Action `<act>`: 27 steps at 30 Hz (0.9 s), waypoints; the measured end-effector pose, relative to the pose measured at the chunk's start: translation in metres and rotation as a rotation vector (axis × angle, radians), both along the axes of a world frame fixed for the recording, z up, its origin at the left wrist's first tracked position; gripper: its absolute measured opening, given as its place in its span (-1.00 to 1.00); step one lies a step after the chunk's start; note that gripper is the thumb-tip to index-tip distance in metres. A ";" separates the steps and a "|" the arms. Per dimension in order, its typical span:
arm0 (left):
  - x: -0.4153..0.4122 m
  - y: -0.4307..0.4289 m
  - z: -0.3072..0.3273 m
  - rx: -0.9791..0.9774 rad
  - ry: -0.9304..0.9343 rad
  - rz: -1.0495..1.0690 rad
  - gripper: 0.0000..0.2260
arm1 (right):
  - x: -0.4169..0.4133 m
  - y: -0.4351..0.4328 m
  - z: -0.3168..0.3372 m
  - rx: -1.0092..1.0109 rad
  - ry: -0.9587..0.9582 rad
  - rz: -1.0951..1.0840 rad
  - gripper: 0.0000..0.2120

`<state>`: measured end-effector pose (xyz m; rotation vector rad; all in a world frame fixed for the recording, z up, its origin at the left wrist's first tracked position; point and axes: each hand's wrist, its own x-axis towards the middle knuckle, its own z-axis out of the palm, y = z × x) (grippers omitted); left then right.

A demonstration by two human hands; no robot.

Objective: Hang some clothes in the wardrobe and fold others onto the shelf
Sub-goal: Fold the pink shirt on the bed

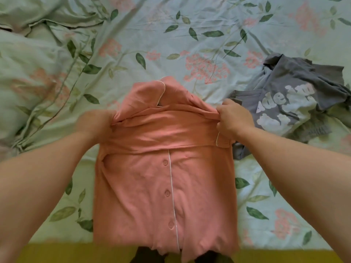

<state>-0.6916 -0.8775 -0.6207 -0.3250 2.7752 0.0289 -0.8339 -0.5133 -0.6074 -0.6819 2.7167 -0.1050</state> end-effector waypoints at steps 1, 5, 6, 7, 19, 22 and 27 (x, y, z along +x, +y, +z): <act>0.016 0.002 -0.001 0.013 0.065 -0.041 -0.84 | 0.009 0.005 0.003 -0.025 0.008 0.002 -0.93; 0.080 0.010 -0.006 0.048 0.331 -0.258 -0.89 | 0.046 0.033 0.004 -0.141 0.071 0.056 -0.83; 0.095 0.013 -0.006 0.067 0.364 -0.298 -0.93 | 0.057 0.043 0.001 -0.164 0.089 0.085 -0.81; 0.110 0.016 -0.009 0.077 0.380 -0.323 -0.97 | 0.068 0.053 -0.003 -0.180 0.113 0.118 -0.80; 0.209 0.044 -0.025 0.105 0.304 -0.580 -0.79 | 0.164 0.114 -0.040 -0.215 0.042 0.436 -0.91; 0.226 0.044 -0.028 0.129 0.251 -0.601 -0.81 | 0.173 0.121 -0.042 -0.261 0.022 0.469 -0.93; 0.226 0.058 -0.016 0.007 -0.384 -0.552 -0.78 | 0.184 0.118 -0.040 0.073 -0.258 0.579 -0.81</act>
